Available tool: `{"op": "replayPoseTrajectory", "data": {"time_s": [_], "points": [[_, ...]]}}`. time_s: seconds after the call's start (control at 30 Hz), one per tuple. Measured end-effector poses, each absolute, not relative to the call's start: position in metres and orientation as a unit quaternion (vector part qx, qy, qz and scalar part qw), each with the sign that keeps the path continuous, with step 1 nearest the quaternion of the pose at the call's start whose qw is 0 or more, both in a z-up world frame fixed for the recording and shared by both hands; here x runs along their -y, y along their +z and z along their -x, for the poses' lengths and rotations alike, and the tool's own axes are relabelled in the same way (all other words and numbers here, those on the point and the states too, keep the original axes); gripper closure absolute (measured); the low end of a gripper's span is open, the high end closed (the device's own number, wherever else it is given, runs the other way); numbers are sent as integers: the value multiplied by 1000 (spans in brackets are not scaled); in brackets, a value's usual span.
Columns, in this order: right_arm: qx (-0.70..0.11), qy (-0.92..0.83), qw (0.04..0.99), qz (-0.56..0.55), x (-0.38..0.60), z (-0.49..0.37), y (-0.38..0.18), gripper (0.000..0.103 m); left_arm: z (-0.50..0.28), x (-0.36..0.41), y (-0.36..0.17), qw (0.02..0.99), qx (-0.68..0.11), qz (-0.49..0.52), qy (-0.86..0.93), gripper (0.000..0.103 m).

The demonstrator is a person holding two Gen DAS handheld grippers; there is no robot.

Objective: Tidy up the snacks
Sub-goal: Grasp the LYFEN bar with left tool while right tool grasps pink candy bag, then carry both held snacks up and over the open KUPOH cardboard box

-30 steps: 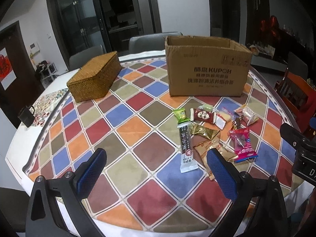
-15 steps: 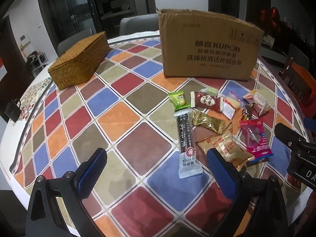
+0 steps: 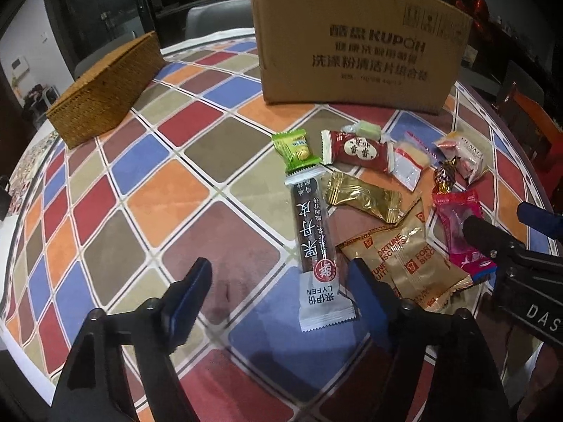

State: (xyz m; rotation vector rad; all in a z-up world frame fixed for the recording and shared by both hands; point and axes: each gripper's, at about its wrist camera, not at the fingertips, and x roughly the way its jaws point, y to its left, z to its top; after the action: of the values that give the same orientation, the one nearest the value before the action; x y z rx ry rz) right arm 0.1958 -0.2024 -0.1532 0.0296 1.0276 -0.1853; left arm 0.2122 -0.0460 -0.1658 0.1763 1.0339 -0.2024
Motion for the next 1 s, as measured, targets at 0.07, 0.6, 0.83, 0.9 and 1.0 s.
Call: {"op": "replayPoseTrajectory", "data": {"time_s": [0.07,0.6,0.83,0.9,1.0], "points": [[-496,-85,864,-13,201,-198,-157,18,-215,46,-170,858,-498,-84,-98,33],[-523,-69,849,-33,203,-209,-180,50,-218,60,-174,858,-488,-91,-136,80],[-517,-74,852,-32,208,-207,-177,69,-216,59,-172,860,-484,-95,-131,84],[-515,-75,854,-33,209,-206,-175,70,-214,58,-169,861,-481,-96,-130,84],[-509,-76,857,-32,209,-203,-170,70,-210,56,-163,864,-477,-98,-129,84]]}}
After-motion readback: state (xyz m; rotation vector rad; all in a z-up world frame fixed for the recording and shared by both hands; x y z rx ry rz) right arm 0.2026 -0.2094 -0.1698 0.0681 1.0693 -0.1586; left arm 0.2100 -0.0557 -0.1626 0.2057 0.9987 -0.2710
